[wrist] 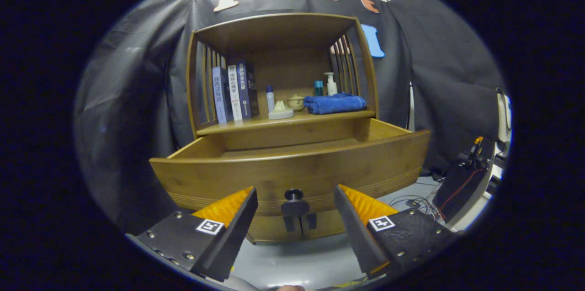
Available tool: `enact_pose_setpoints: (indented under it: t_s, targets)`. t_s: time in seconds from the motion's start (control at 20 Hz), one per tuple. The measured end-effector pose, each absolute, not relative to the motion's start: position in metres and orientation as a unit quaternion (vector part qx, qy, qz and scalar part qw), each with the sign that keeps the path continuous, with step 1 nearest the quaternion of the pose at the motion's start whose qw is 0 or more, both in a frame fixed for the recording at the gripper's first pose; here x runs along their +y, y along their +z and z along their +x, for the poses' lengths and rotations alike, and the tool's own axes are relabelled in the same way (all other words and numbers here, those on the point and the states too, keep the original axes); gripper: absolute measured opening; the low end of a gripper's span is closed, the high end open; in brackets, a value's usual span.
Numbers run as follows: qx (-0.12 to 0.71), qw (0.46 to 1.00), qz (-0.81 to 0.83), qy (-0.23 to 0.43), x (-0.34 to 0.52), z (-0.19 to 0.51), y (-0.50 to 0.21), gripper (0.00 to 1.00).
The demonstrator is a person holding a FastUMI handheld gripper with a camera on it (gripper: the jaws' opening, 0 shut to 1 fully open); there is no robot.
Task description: Pull open the drawer, take out the items inside it, and place them on the countertop above the cabinet.
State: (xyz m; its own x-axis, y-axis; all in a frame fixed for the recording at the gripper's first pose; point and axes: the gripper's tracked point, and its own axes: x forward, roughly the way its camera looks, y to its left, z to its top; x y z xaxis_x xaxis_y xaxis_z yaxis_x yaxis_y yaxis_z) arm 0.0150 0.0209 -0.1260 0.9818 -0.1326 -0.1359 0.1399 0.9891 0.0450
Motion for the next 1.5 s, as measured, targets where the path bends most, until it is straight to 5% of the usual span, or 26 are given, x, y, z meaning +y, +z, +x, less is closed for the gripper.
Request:
enact_pose_setpoints:
  t_s: [1.5]
  targets:
    - [0.084,0.996,0.008,-0.03,0.013,0.162,-0.145,0.99]
